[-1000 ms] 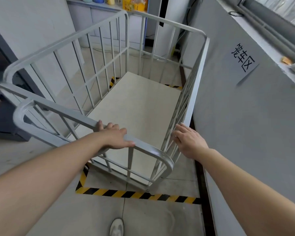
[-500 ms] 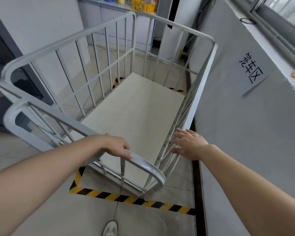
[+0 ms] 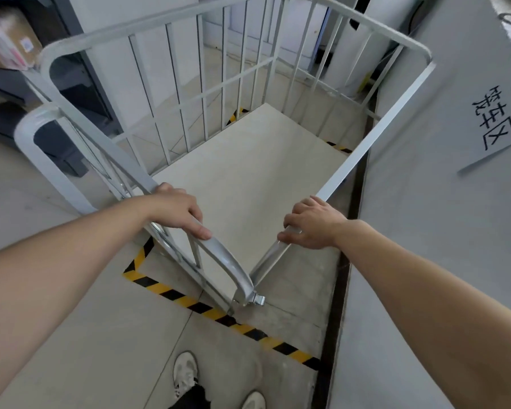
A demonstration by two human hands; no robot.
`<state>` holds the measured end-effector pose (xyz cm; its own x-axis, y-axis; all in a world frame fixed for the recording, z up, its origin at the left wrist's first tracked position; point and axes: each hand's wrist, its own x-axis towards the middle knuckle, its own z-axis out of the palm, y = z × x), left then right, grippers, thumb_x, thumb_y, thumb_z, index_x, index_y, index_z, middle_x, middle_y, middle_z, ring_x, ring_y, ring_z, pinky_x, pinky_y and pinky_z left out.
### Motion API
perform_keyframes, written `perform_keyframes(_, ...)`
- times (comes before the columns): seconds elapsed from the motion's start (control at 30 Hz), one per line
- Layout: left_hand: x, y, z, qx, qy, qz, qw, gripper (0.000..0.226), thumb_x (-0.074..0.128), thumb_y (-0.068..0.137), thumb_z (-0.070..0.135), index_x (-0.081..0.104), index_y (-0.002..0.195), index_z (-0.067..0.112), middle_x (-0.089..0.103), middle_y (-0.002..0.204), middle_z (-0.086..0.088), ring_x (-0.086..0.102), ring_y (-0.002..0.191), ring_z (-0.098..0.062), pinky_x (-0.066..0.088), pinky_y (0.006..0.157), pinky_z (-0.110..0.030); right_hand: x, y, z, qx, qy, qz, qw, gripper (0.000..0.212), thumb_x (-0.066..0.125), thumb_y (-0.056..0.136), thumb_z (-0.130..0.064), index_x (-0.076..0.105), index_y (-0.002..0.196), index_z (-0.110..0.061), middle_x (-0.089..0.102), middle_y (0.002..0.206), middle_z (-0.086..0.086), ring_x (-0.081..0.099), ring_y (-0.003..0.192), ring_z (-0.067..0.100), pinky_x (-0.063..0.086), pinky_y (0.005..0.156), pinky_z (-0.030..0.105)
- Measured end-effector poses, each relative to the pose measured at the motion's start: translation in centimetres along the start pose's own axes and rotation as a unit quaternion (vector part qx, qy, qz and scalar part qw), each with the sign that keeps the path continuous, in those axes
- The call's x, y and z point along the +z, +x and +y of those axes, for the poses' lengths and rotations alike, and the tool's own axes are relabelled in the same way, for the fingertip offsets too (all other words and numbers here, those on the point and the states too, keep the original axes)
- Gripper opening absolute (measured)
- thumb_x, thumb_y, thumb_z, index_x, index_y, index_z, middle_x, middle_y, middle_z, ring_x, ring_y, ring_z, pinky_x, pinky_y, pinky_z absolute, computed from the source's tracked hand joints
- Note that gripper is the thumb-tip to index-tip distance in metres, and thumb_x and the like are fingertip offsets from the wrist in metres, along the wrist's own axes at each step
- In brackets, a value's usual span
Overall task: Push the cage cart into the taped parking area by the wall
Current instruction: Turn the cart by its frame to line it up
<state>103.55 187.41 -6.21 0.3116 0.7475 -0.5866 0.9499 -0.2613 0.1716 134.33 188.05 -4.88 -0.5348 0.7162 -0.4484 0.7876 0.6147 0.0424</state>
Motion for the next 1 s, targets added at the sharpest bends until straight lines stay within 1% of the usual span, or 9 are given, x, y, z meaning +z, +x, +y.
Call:
perform_keyframes(0.17, -0.08, 0.31, -0.18, 0.004, -0.006, -0.011, 1.000, 0.087, 0.032, 0.039, 0.101, 0.071, 0.087, 0.041, 0.065, 0.103, 0.016, 0.043, 0.111, -0.007, 0.023, 0.103, -0.039, -0.01, 0.01, -0.03, 0.002, 0.024, 0.005, 1.000, 0.052, 0.033, 0.089, -0.066, 0.059, 0.119, -0.032, 0.054, 0.124, 0.001, 0.035, 0.123, 0.022, 0.017, 0.109, 0.032)
perform_keyframes(0.3, -0.19, 0.04, -0.06, 0.001, -0.005, -0.012, 1.000, 0.069, 0.039, 0.054, 0.094, 0.070, 0.087, 0.042, 0.063, 0.104, 0.016, 0.042, 0.114, -0.009, 0.023, 0.102, -0.039, -0.13, 0.16, -0.32, 0.010, 0.033, -0.002, 0.999, 0.050, 0.036, 0.089, -0.065, 0.059, 0.119, -0.031, 0.053, 0.125, 0.003, 0.033, 0.125, 0.023, 0.015, 0.110, 0.032)
perform_keyframes(0.4, -0.21, -0.02, -0.12, -0.005, -0.007, -0.016, 1.000, 0.069, 0.039, 0.055, 0.094, 0.069, 0.088, 0.042, 0.062, 0.106, 0.016, 0.042, 0.116, -0.012, 0.023, 0.101, -0.038, -0.17, 0.26, -0.45, 0.016, 0.036, -0.007, 0.999, 0.050, 0.036, 0.089, -0.064, 0.058, 0.119, -0.032, 0.052, 0.127, 0.003, 0.032, 0.127, 0.023, 0.015, 0.110, 0.031)
perform_keyframes(0.5, -0.29, -0.12, 0.01, -0.007, 0.003, -0.019, 1.000, 0.066, 0.043, 0.064, 0.089, 0.070, 0.095, 0.037, 0.062, 0.110, 0.013, 0.041, 0.117, -0.014, 0.023, 0.100, -0.039, -0.24, 0.20, -0.51, 0.021, 0.035, -0.010, 0.999, 0.050, 0.036, 0.089, -0.064, 0.058, 0.120, -0.032, 0.052, 0.128, 0.003, 0.032, 0.127, 0.023, 0.015, 0.110, 0.031)
perform_keyframes(0.53, -0.32, -0.09, 0.06, -0.004, 0.005, -0.019, 1.000, 0.069, 0.041, 0.062, 0.090, 0.070, 0.096, 0.037, 0.062, 0.110, 0.013, 0.042, 0.117, -0.014, 0.023, 0.100, -0.039, -0.28, 0.17, -0.51, 0.023, 0.033, -0.012, 0.999, 0.050, 0.036, 0.089, -0.064, 0.058, 0.120, -0.032, 0.052, 0.128, 0.003, 0.032, 0.128, 0.023, 0.015, 0.110, 0.032)
perform_keyframes(0.63, -0.39, -0.06, 0.17, 0.002, 0.004, -0.021, 1.000, 0.087, 0.031, 0.047, 0.097, 0.070, 0.096, 0.036, 0.063, 0.109, 0.013, 0.044, 0.115, -0.012, 0.024, 0.099, -0.039, -0.40, 0.15, -0.58, 0.026, 0.030, -0.019, 0.999, 0.051, 0.035, 0.089, -0.064, 0.058, 0.121, -0.032, 0.051, 0.129, 0.003, 0.032, 0.128, 0.023, 0.015, 0.110, 0.032)
perform_keyframes(0.67, -0.38, -0.03, 0.14, 0.001, 0.003, -0.020, 1.000, 0.087, 0.031, 0.046, 0.097, 0.070, 0.095, 0.036, 0.063, 0.109, 0.013, 0.044, 0.114, -0.012, 0.024, 0.099, -0.039, -0.42, 0.18, -0.61, 0.026, 0.029, -0.021, 0.999, 0.051, 0.035, 0.089, -0.064, 0.058, 0.121, -0.031, 0.051, 0.129, 0.003, 0.032, 0.128, 0.023, 0.015, 0.110, 0.032)
perform_keyframes(0.87, -0.28, 0.14, -0.01, 0.006, 0.008, -0.019, 1.000, 0.073, 0.040, 0.063, 0.090, 0.071, 0.096, 0.033, 0.064, 0.109, 0.010, 0.045, 0.114, -0.013, 0.025, 0.099, -0.039, -0.54, 0.16, -0.63, 0.027, 0.030, -0.025, 0.999, 0.051, 0.036, 0.089, -0.064, 0.058, 0.121, -0.031, 0.052, 0.128, 0.003, 0.032, 0.128, 0.023, 0.016, 0.111, 0.033)
perform_keyframes(1.0, -0.33, 0.28, -0.04, 0.004, -0.007, -0.021, 1.000, 0.074, 0.040, 0.060, 0.091, 0.071, 0.093, 0.033, 0.064, 0.109, 0.010, 0.044, 0.114, -0.012, 0.024, 0.101, -0.040, -0.64, 0.17, -0.60, 0.030, 0.033, -0.029, 0.999, 0.050, 0.036, 0.089, -0.064, 0.058, 0.121, -0.032, 0.051, 0.129, 0.003, 0.031, 0.129, 0.023, 0.015, 0.112, 0.033)
